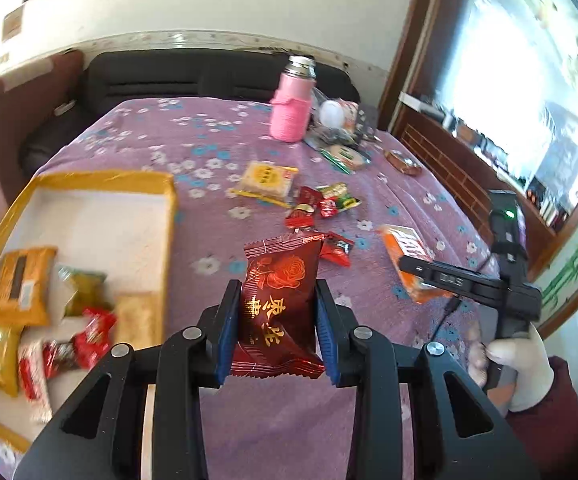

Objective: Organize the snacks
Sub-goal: 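Carry both items into the tray and open both grippers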

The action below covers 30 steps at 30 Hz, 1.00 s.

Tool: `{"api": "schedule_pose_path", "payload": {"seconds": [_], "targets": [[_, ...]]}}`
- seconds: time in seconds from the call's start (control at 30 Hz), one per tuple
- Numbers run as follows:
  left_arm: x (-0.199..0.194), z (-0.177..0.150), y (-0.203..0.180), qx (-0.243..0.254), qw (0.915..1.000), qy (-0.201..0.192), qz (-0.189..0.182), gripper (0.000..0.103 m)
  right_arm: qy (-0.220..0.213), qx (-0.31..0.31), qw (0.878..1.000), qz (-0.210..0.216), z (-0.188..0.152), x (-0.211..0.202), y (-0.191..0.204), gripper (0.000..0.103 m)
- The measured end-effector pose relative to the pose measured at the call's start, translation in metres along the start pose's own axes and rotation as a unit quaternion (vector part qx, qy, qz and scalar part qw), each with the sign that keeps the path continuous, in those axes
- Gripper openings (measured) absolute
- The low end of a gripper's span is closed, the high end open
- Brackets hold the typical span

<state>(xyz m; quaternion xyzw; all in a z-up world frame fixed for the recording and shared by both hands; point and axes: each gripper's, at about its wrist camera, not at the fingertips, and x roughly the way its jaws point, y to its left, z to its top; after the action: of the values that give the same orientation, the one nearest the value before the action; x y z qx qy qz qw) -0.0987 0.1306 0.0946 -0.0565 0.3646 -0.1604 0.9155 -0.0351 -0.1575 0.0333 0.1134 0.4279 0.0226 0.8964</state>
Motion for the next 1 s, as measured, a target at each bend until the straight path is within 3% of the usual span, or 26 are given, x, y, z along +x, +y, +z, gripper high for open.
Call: {"api": "schedule_pose_path", "payload": {"seconds": [0.23,0.4,0.67,1.0], "targets": [[-0.031,-0.018,0.032,-0.045,0.9986,-0.028,-0.001,0.033,-0.024,-0.05,0.998,0.035,-0.011,-0.048,0.052,0.056],[-0.057,-0.028,0.057,-0.065,0.9965,-0.048,0.018,0.033,-0.017,-0.091,0.993,0.07,-0.019,-0.059,0.105,0.056],[-0.087,-0.038,0.119,-0.122,0.9882,-0.073,0.058,0.033,0.044,-0.136,0.977,0.156,-0.033,-0.034,0.199,0.056],[-0.073,-0.022,0.179,-0.155,0.9824,-0.044,0.095,0.033,0.074,-0.197,0.961,0.177,-0.032,0.002,0.29,0.055]]}}
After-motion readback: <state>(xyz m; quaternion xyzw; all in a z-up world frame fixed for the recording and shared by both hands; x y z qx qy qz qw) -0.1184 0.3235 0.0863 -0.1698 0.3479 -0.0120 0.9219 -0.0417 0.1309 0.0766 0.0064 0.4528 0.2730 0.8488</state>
